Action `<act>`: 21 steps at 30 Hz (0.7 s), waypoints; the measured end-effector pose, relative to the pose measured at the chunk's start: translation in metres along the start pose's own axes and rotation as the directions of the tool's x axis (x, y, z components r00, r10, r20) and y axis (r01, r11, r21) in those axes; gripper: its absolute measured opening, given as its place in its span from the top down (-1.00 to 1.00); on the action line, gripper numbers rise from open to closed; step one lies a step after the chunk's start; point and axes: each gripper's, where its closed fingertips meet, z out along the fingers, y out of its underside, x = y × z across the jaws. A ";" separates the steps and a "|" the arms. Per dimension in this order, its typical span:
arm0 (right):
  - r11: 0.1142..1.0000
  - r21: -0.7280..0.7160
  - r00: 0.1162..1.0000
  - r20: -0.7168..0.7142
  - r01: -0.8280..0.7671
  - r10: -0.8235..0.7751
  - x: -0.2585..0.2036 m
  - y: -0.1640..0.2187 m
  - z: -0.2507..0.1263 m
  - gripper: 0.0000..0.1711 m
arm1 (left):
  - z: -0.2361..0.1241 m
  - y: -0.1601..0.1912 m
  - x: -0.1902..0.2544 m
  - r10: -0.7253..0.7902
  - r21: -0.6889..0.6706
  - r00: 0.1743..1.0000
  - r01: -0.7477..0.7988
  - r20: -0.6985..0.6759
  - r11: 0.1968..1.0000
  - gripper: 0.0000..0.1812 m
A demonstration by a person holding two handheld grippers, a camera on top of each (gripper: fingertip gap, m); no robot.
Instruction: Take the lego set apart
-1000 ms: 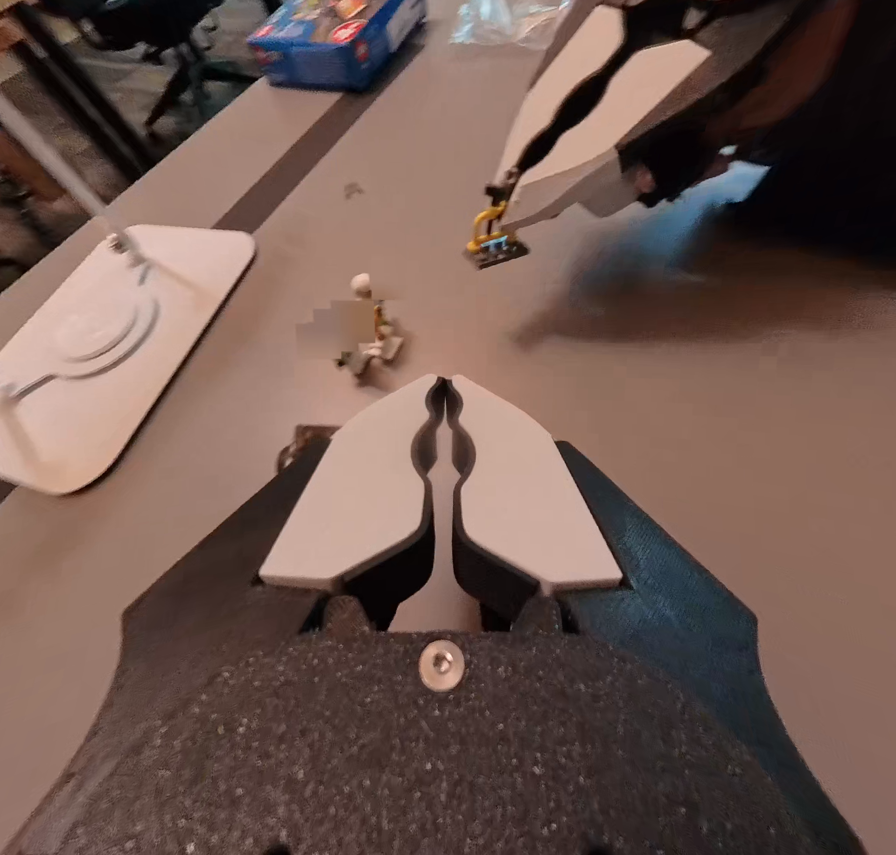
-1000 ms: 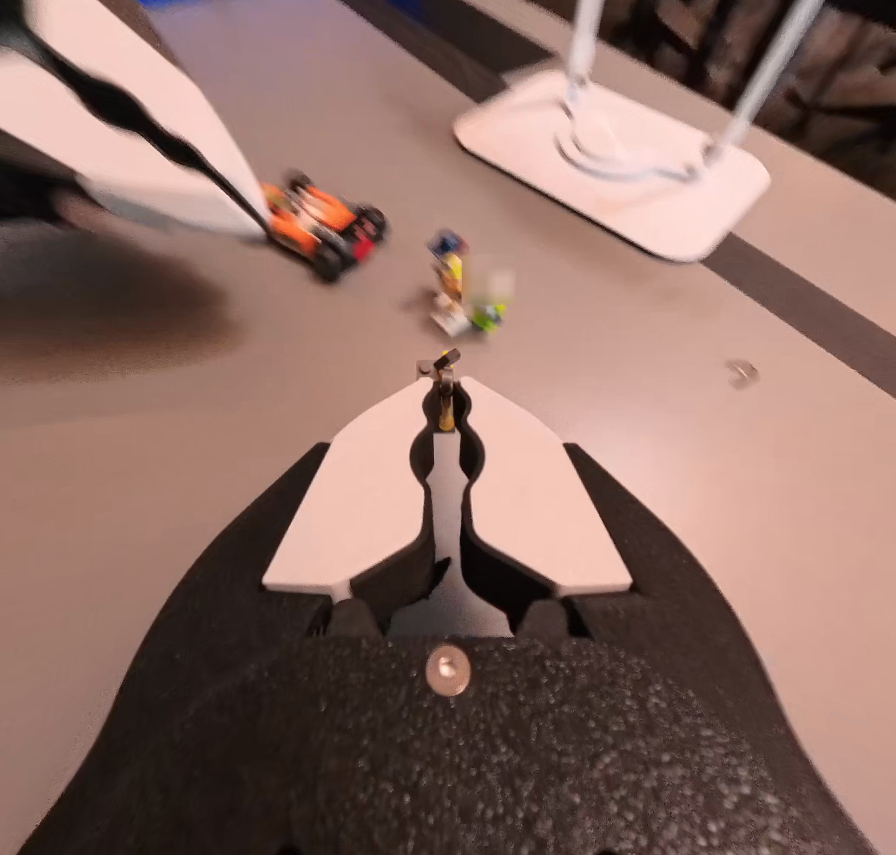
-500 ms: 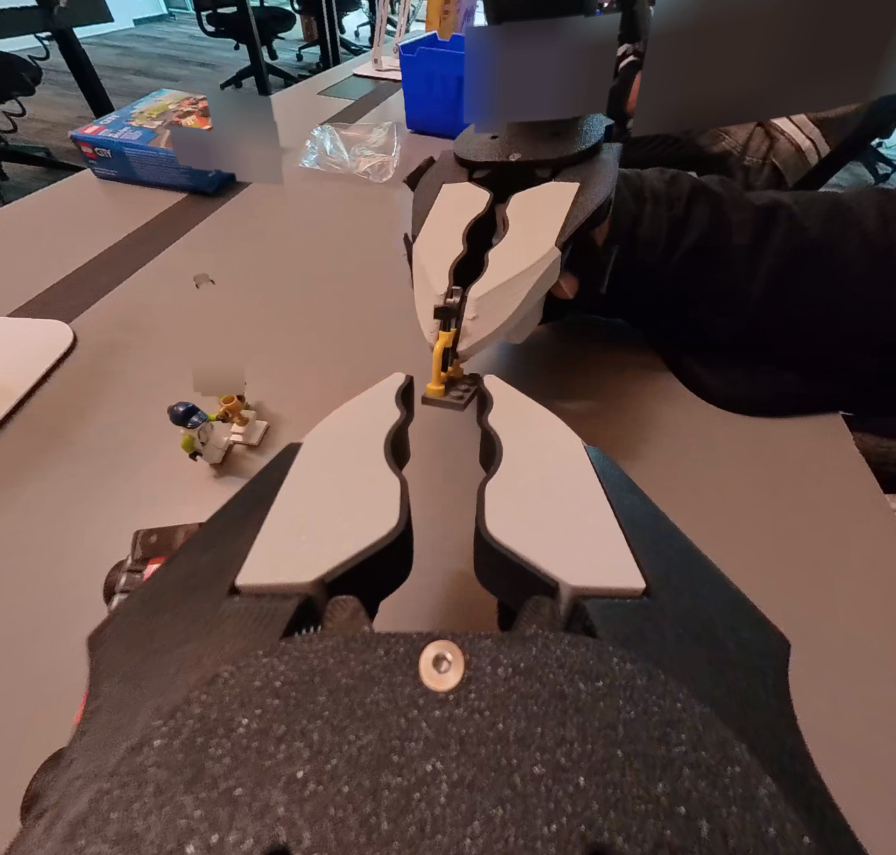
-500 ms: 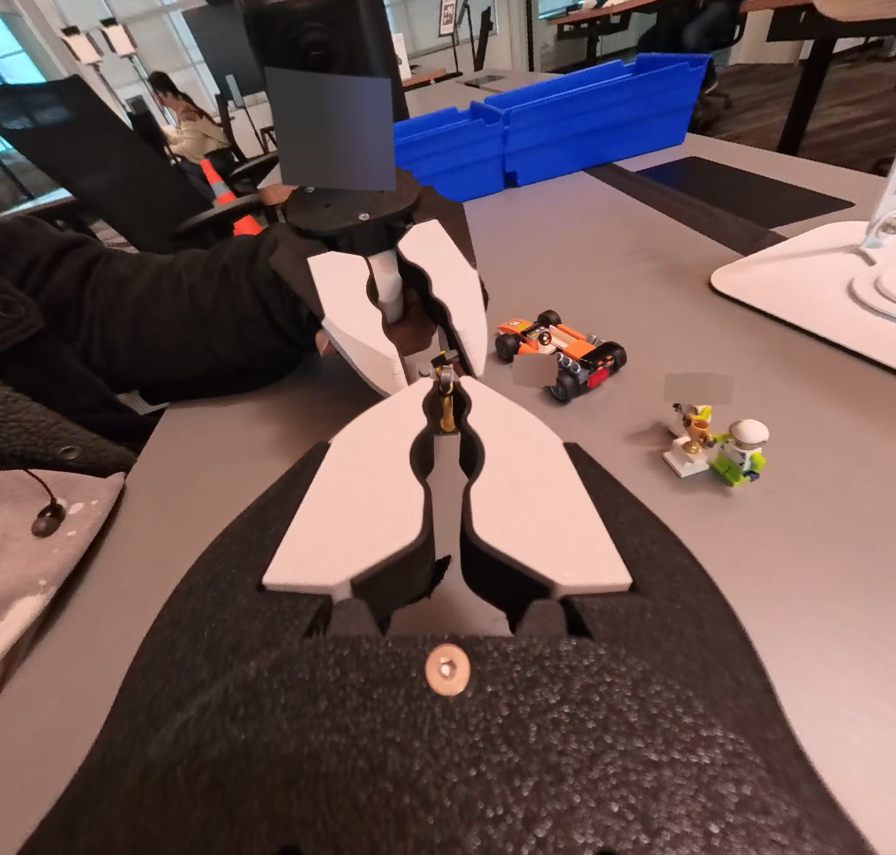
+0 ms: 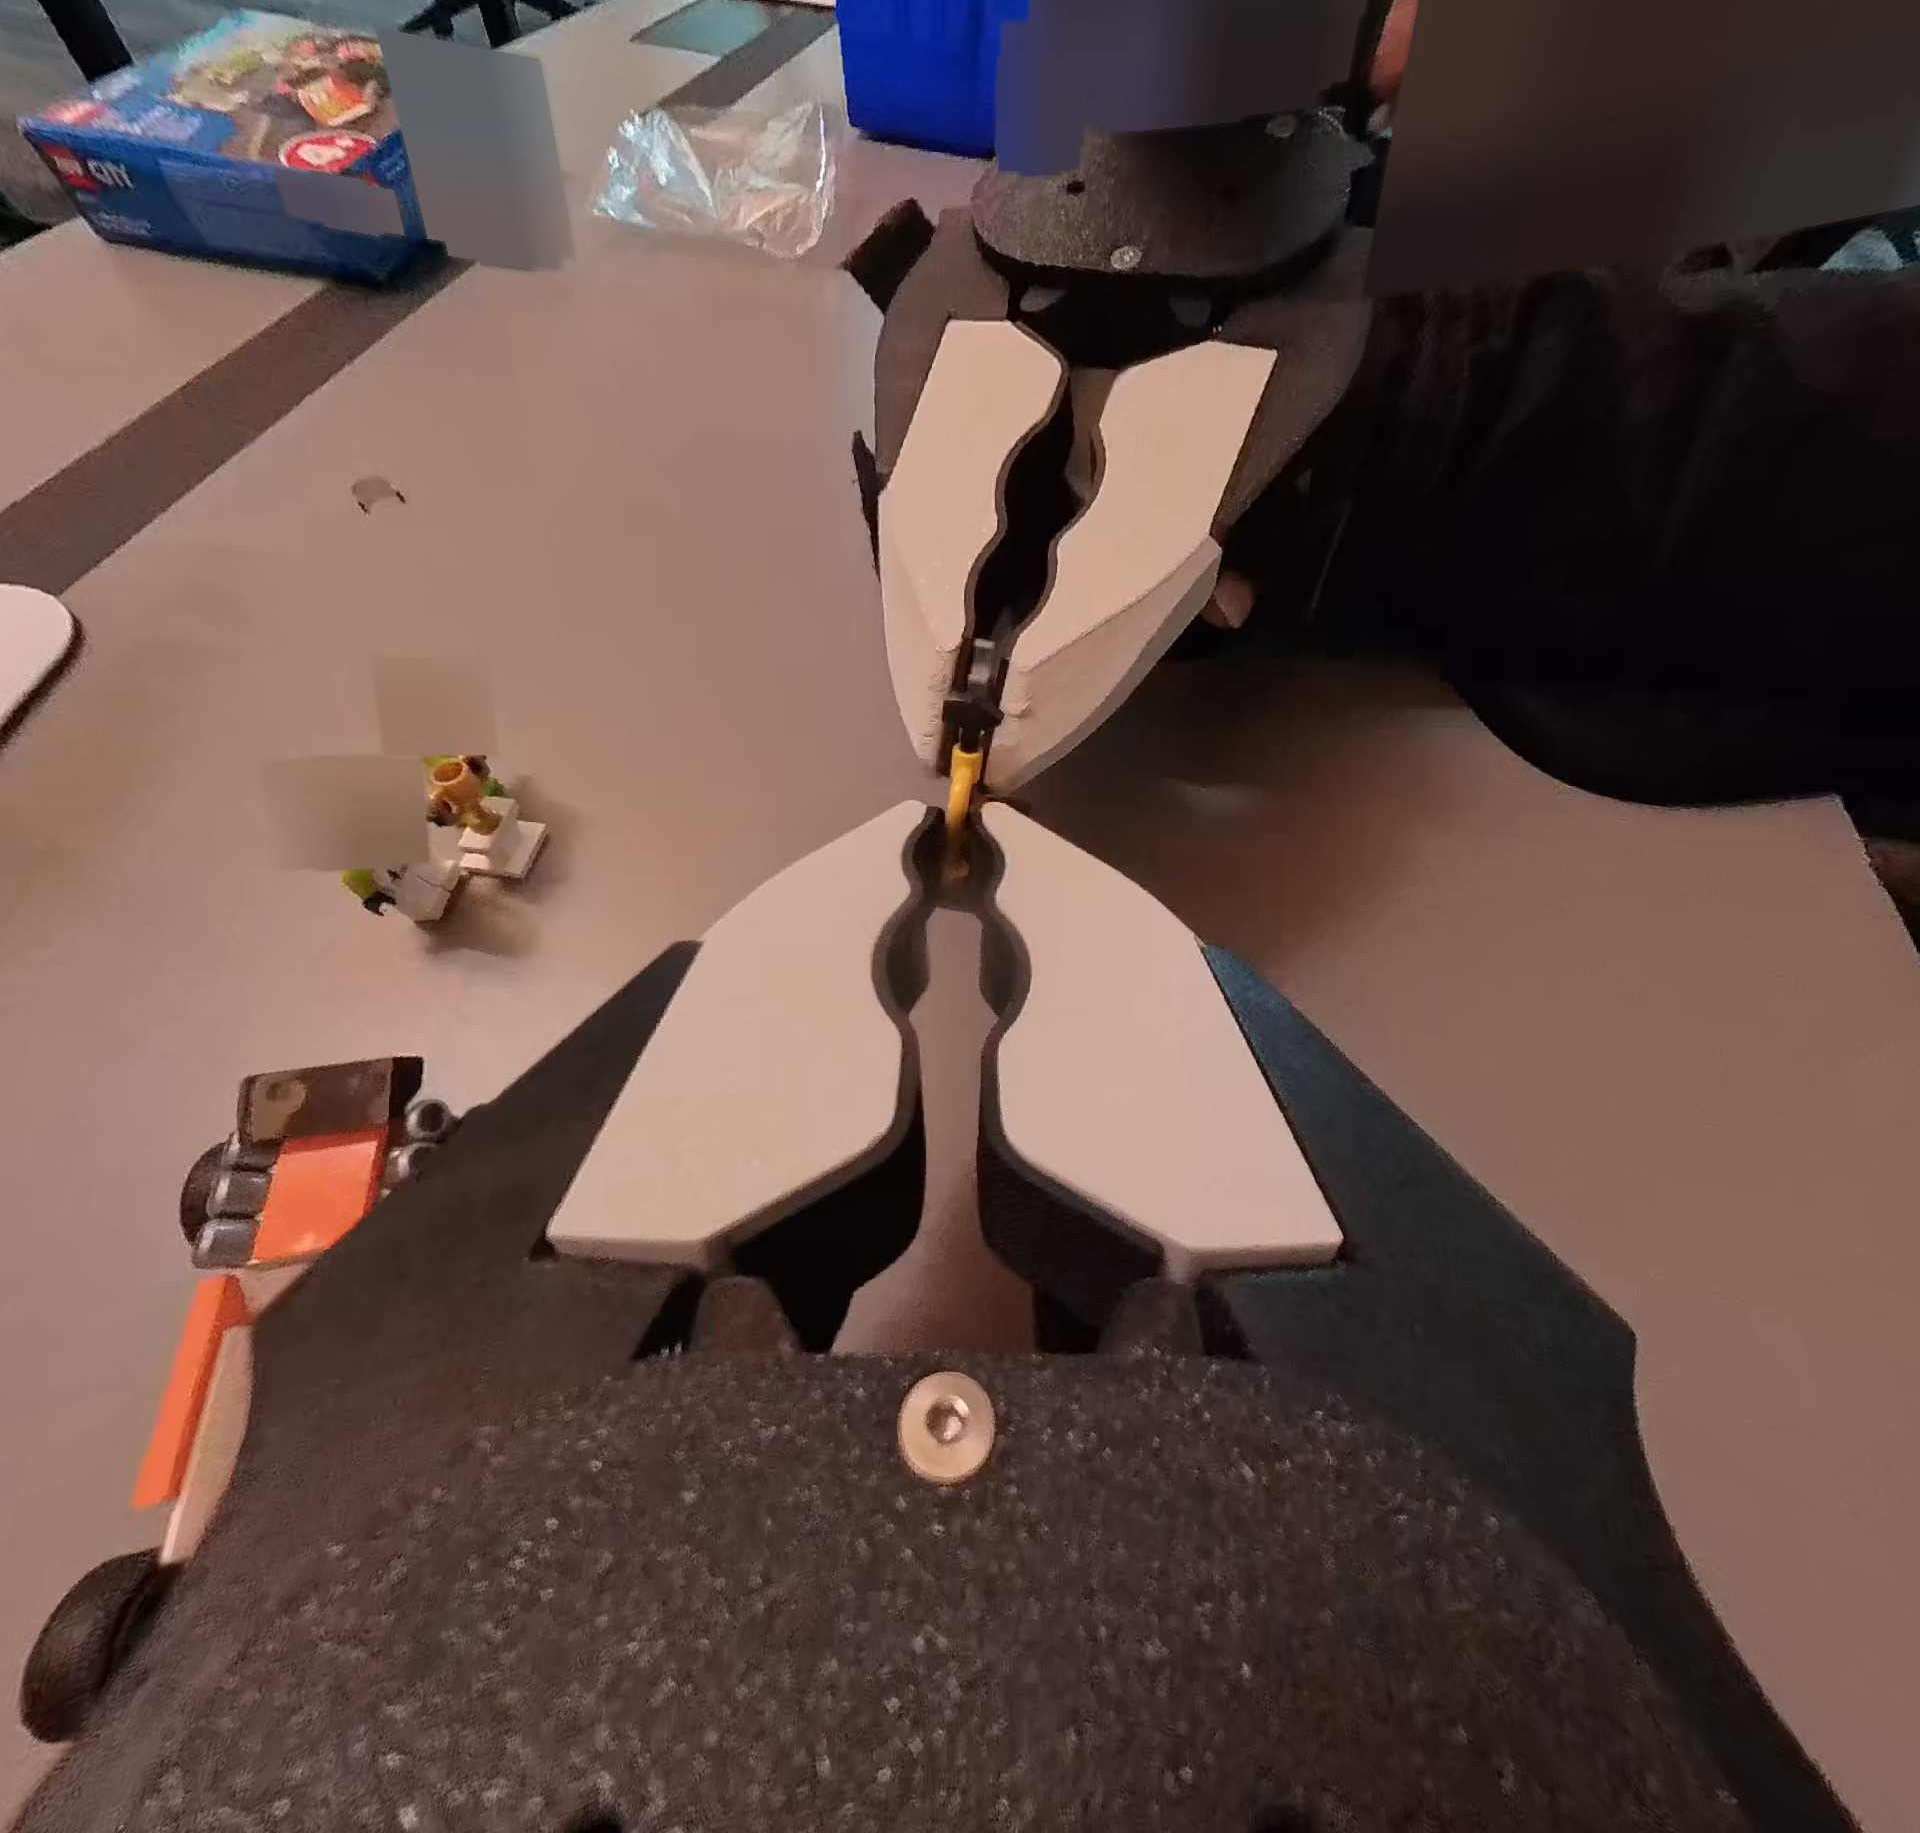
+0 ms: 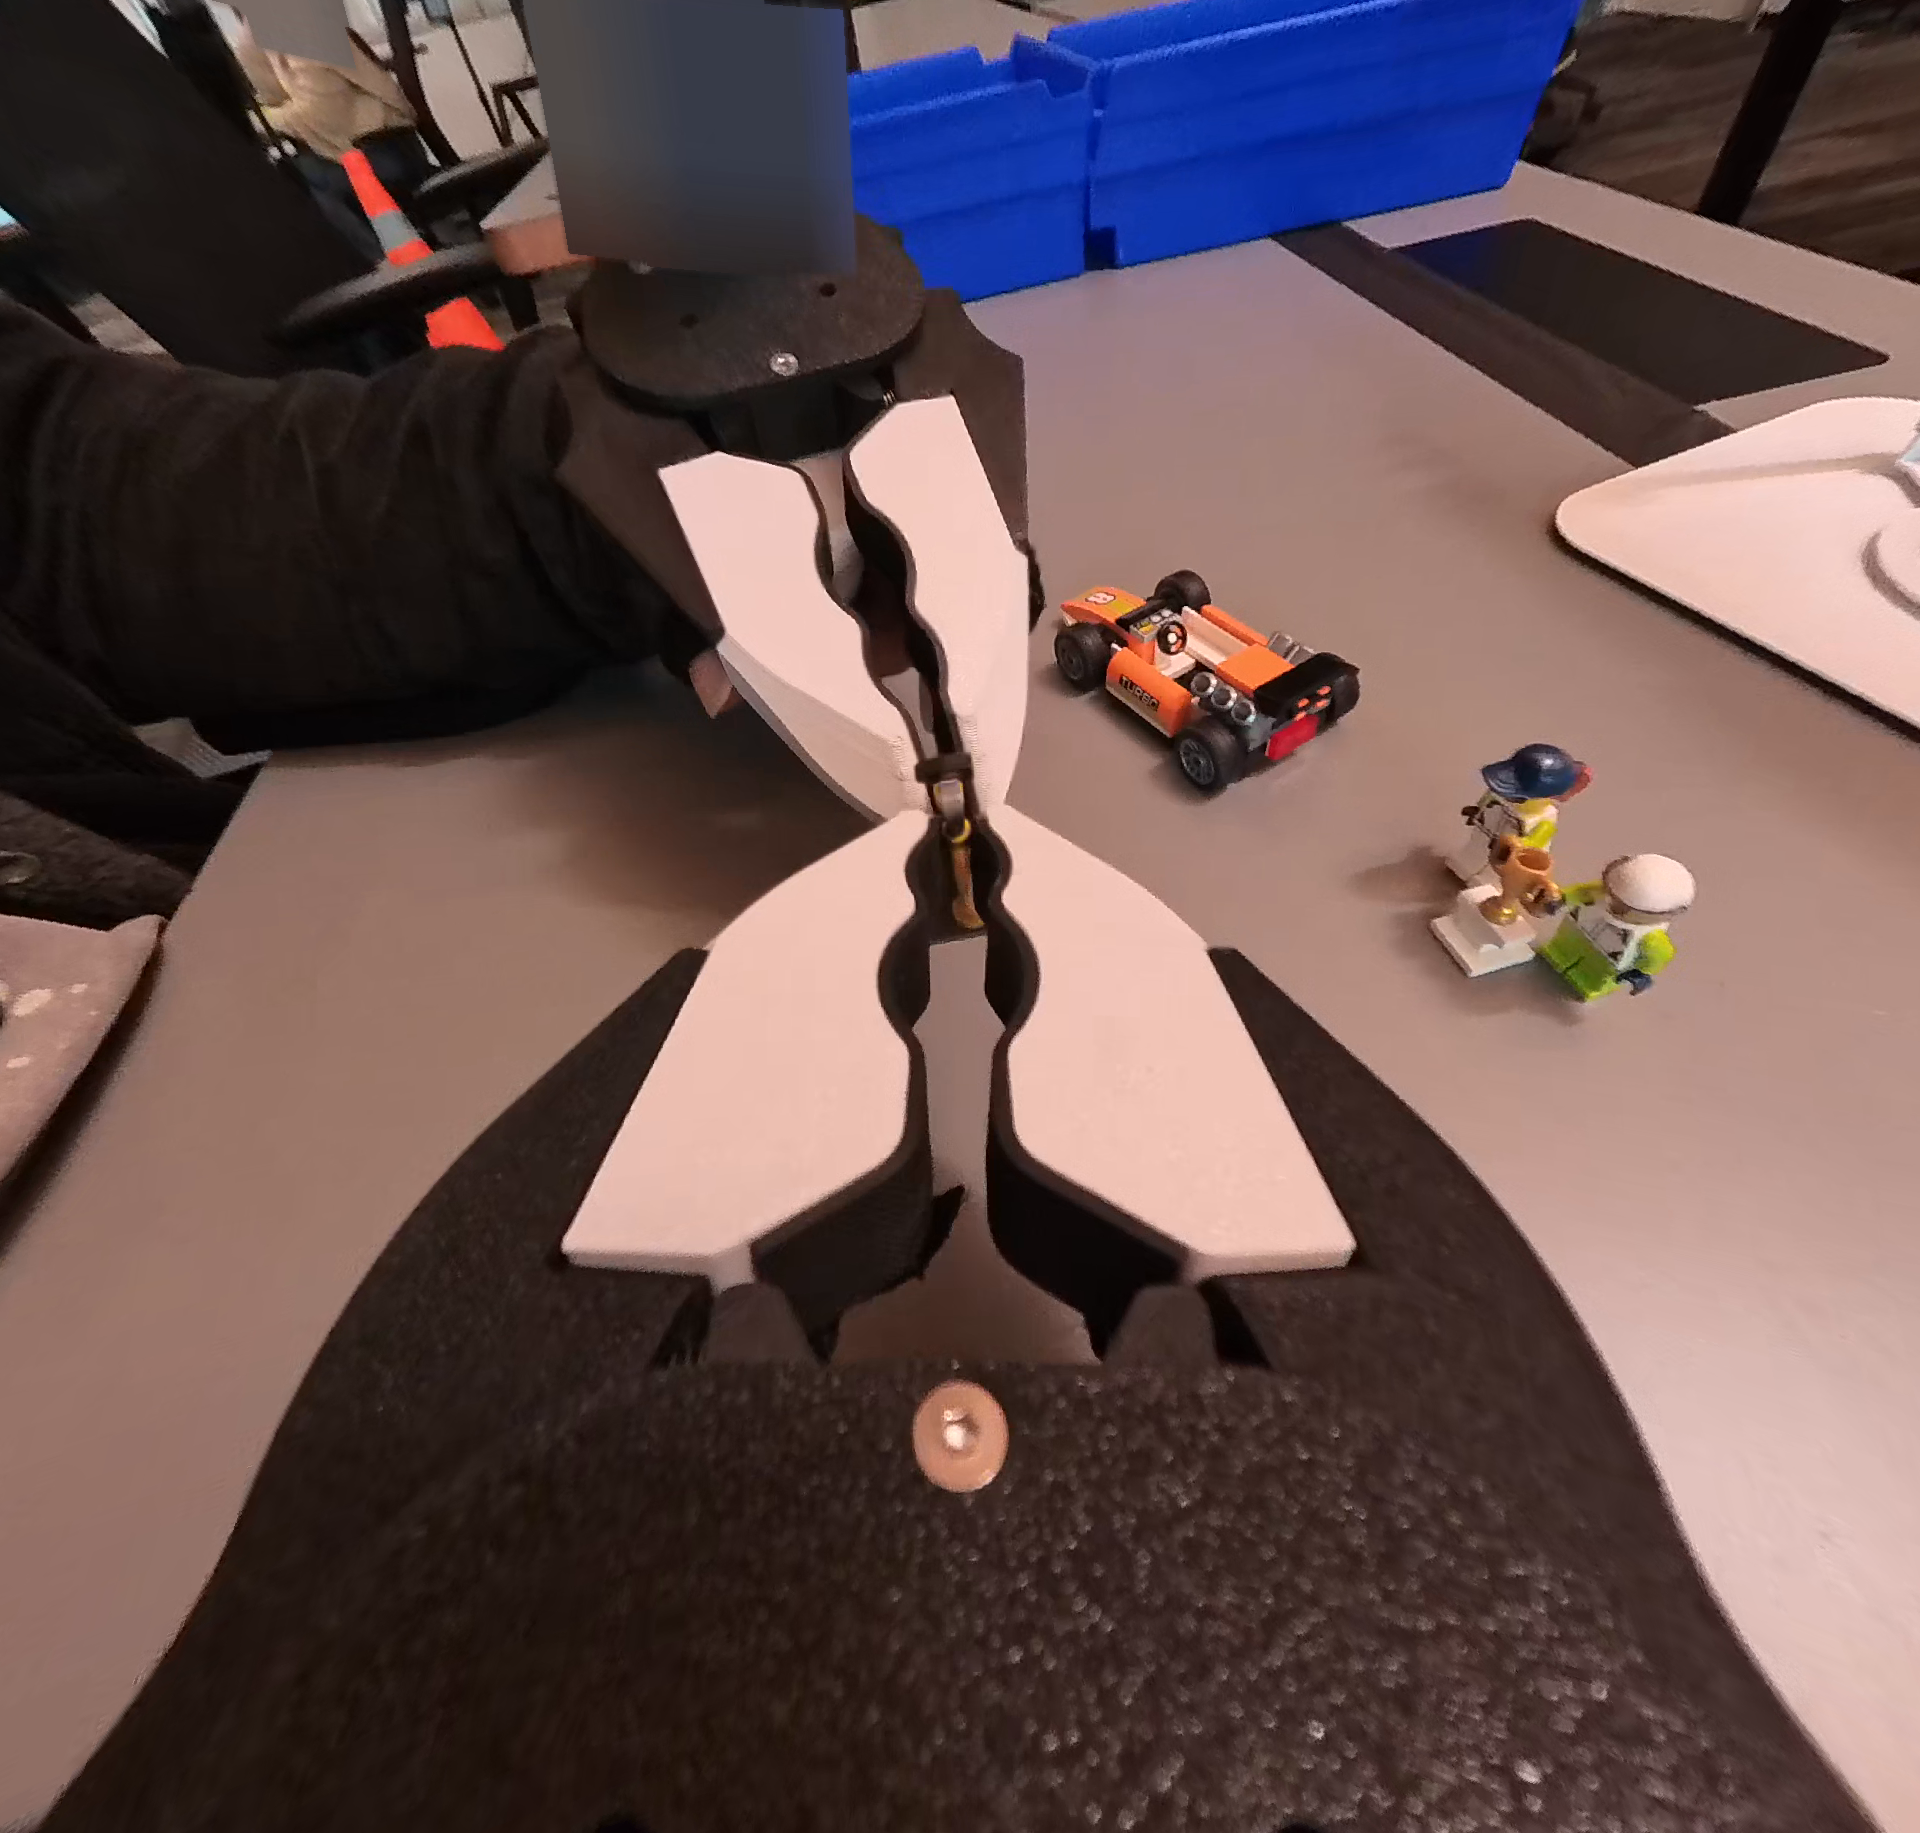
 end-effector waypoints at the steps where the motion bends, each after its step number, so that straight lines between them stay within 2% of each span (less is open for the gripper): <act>1: 1.000 -0.004 1.000 -0.007 0.002 -0.002 0.001 0.001 0.000 0.94 | 0.000 0.001 0.000 -0.008 -0.008 1.000 0.008 -0.006 1.000 0.96; 11: 0.999 -0.033 0.999 -0.048 0.007 -0.009 0.006 0.004 0.001 0.87 | 0.000 0.016 -0.002 -0.020 -0.098 1.000 0.019 -0.006 0.995 0.97; 15: 0.998 -0.054 0.999 -0.031 0.009 -0.011 0.004 0.006 0.001 0.97 | 0.002 0.017 -0.001 -0.016 -0.106 1.000 0.015 -0.005 0.994 0.96; 21: 1.000 0.010 0.996 -0.087 -0.015 0.016 0.016 -0.007 -0.016 0.97 | 0.002 0.021 -0.007 -0.010 -0.125 0.999 0.014 0.031 0.992 0.96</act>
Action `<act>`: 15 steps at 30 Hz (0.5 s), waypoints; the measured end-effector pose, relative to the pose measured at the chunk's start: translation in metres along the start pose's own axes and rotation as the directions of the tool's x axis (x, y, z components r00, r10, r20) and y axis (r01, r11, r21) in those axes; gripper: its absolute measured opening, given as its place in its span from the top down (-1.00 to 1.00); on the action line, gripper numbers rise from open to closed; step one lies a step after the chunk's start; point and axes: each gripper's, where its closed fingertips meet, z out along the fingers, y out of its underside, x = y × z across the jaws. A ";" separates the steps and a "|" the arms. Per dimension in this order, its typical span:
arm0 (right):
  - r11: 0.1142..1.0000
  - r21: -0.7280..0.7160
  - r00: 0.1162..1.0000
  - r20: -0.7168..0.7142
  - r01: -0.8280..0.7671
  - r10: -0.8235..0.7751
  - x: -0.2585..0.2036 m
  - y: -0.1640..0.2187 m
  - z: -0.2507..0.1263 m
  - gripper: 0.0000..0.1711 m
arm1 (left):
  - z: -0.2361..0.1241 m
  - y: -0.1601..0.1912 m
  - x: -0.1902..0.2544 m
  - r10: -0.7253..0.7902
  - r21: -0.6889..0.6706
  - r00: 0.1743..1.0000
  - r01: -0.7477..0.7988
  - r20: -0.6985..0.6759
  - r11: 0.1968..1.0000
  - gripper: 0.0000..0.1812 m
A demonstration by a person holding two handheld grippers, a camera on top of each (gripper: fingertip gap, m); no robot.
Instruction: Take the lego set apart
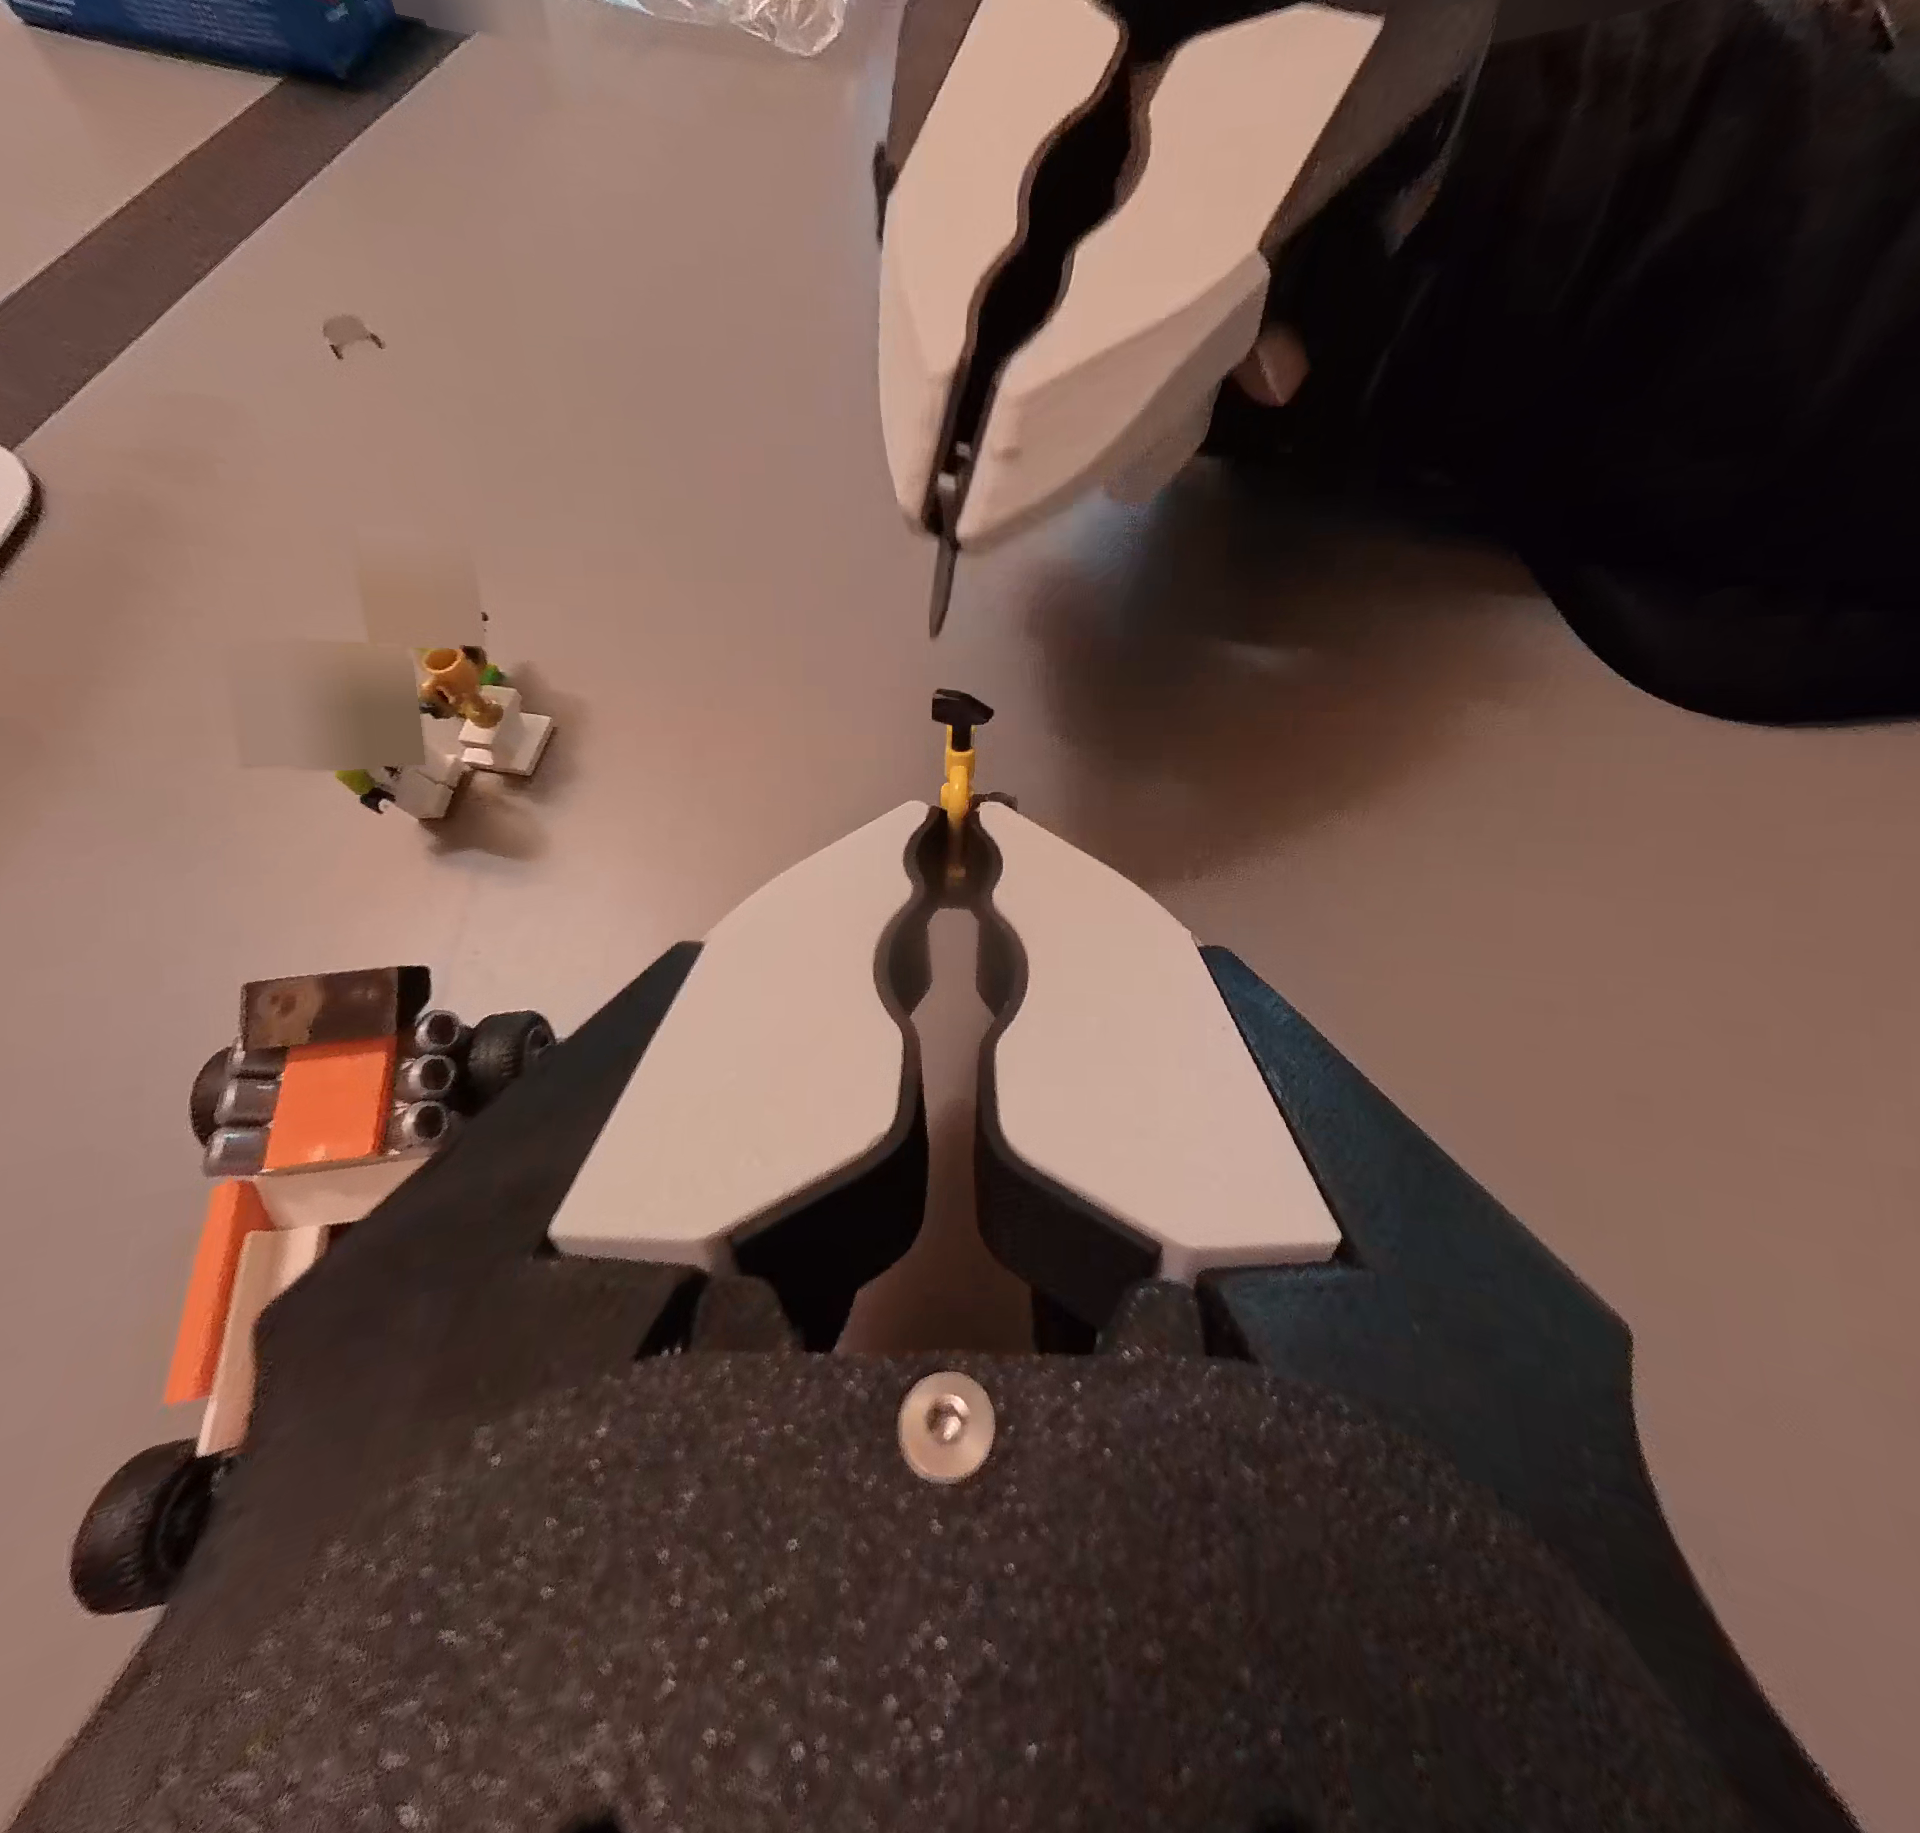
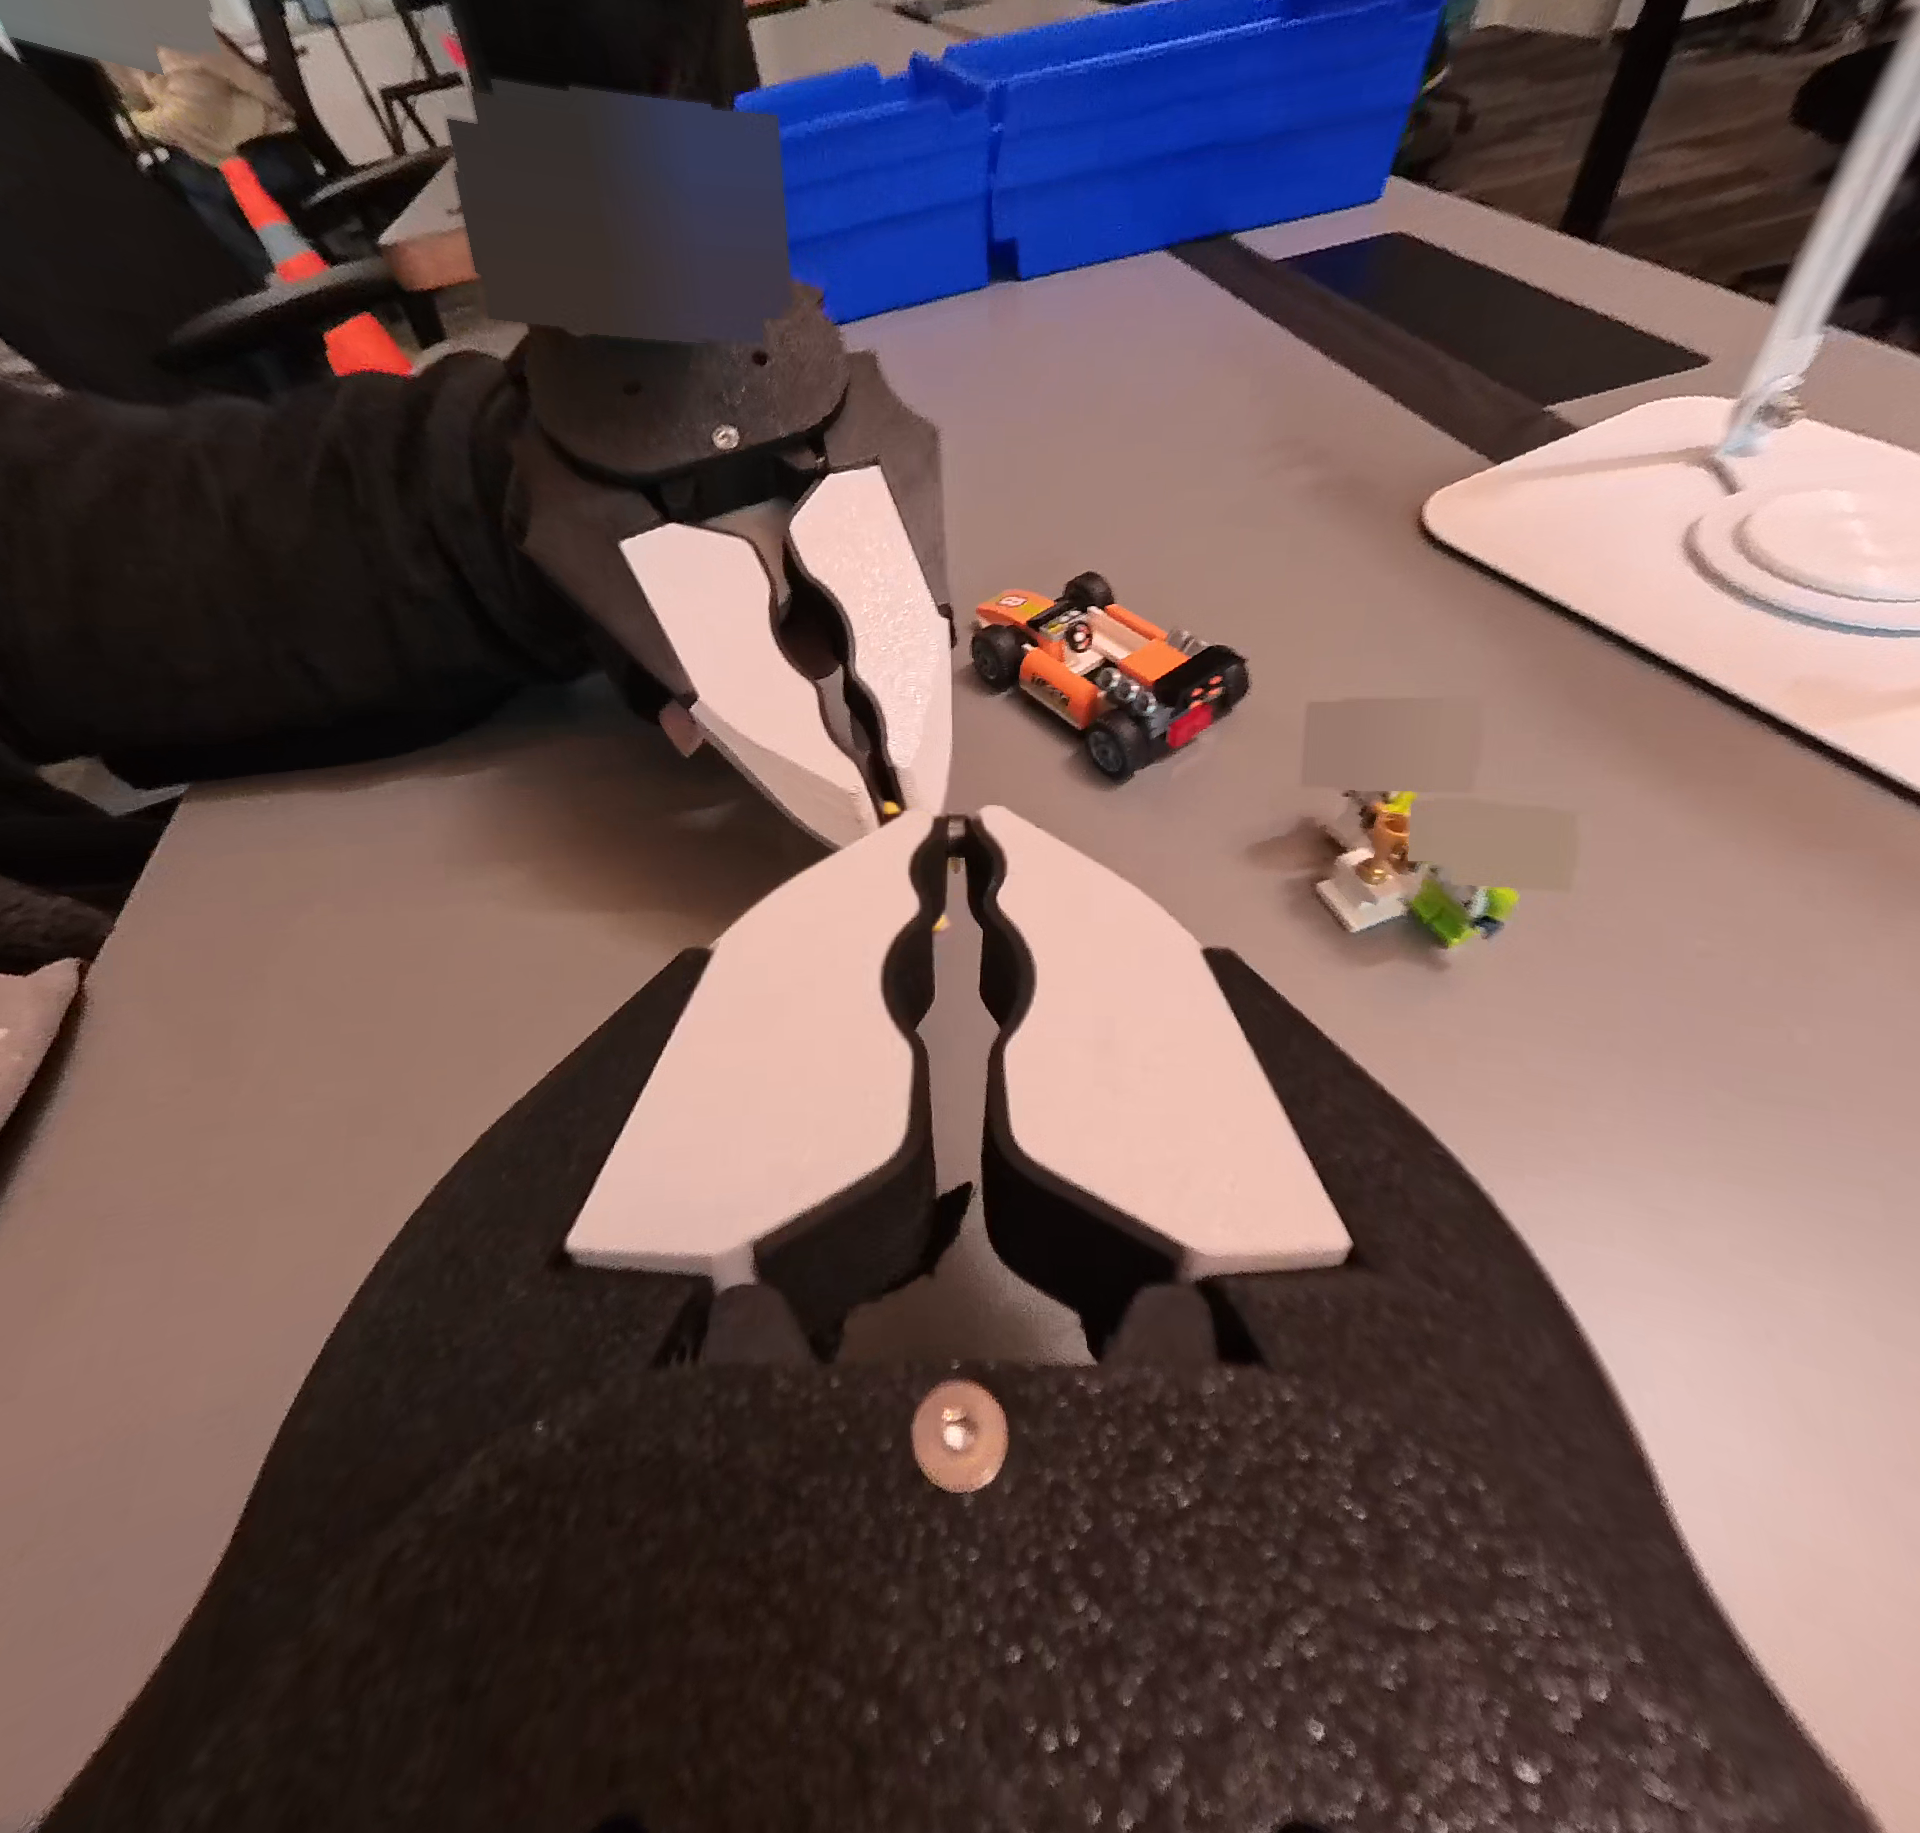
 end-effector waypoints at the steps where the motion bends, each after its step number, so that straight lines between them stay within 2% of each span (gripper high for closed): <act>1: 1.000 0.009 1.000 -0.023 -0.007 0.007 0.005 -0.002 -0.004 0.97 | 0.000 0.000 -0.003 -0.004 0.000 1.000 0.004 0.013 1.000 0.96; 5: 0.998 -0.009 0.960 -0.272 -0.070 0.065 0.056 0.003 -0.027 0.97 | -0.001 -0.001 -0.015 -0.029 0.018 0.996 0.027 0.080 0.999 0.97; 7: 0.989 -0.051 0.889 -0.447 -0.138 0.101 0.092 0.017 -0.043 0.97 | 0.000 -0.003 -0.019 -0.046 0.030 0.994 0.043 0.100 0.999 0.97; 9: 0.972 -0.101 0.825 -0.552 -0.211 0.122 0.117 0.034 -0.054 0.97 | 0.001 -0.003 -0.021 -0.060 0.036 0.991 0.056 0.116 0.998 0.97; 15: 0.937 -0.087 0.738 -0.642 -0.340 0.208 0.143 0.052 -0.064 0.97 | 0.003 -0.005 -0.024 -0.069 0.042 0.987 0.063 0.146 0.997 0.97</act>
